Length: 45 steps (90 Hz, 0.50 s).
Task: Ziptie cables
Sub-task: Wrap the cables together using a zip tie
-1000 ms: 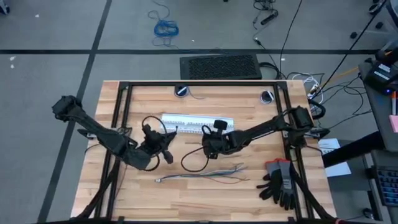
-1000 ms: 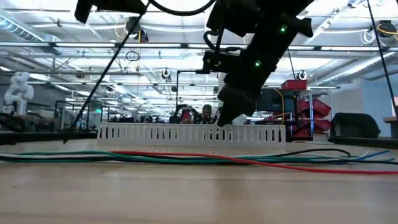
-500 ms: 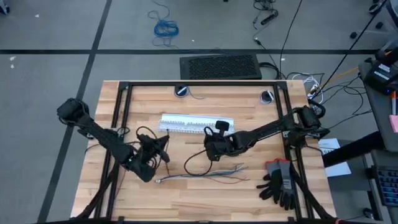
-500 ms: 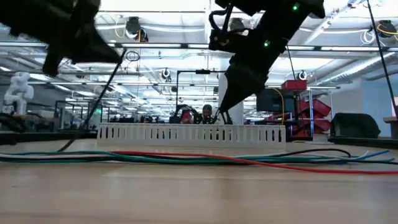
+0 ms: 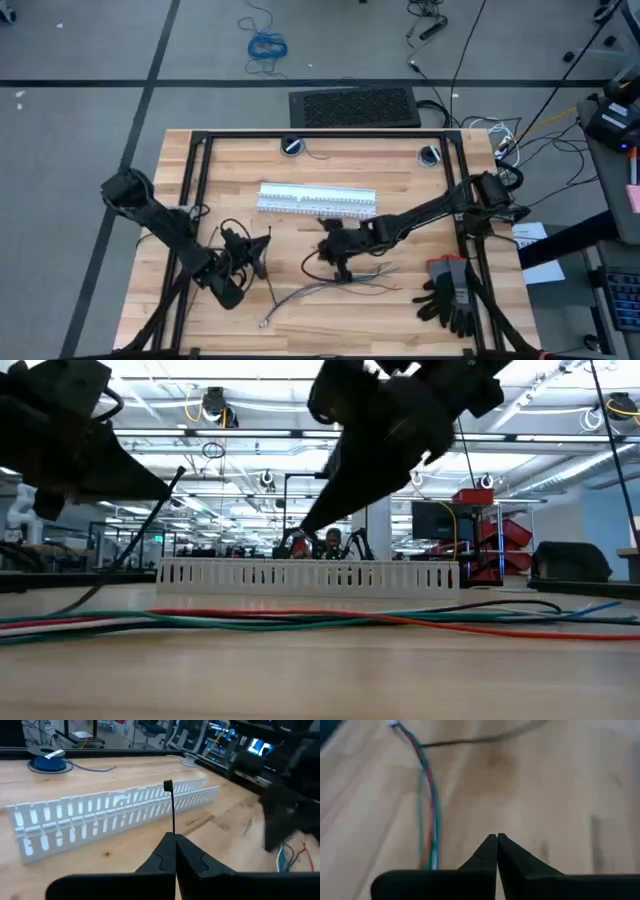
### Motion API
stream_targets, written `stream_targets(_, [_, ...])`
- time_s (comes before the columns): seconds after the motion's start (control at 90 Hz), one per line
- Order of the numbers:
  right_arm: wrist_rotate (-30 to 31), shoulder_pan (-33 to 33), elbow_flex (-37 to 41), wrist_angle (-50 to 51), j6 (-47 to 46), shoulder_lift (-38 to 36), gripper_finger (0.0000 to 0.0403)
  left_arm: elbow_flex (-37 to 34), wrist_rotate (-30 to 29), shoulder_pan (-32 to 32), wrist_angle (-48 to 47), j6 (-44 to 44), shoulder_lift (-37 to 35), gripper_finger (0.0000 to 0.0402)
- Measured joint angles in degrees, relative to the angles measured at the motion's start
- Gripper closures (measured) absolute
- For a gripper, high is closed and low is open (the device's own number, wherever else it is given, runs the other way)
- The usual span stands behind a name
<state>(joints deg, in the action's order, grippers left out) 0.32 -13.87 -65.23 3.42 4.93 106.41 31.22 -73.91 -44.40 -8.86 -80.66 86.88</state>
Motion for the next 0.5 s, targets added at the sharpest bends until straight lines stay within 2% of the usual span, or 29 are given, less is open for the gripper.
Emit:
stream_targets(0.089, [-0.5,-1.2,-1.5,1.1,5.8,0.1,0.0367,0.0,-0.1,0.1,0.4,0.0,0.1,0.0402])
stream_targets(0.189, [-0.9,-2.2,-4.5,4.3,9.7,0.1,0.032,0.0,-0.2,0.1,2.6,0.0,0.1,0.0402])
stream_targets(0.378, [-0.9,-2.7,-9.1,5.6,9.4,3.5,0.0233,0.0,-0.2,0.1,5.1,0.0,1.3,0.0402])
stream_targets(0.5, [-2.7,-3.0,-9.9,7.2,7.0,6.1,0.021,0.0,1.2,0.2,5.0,0.0,3.7,0.0402])
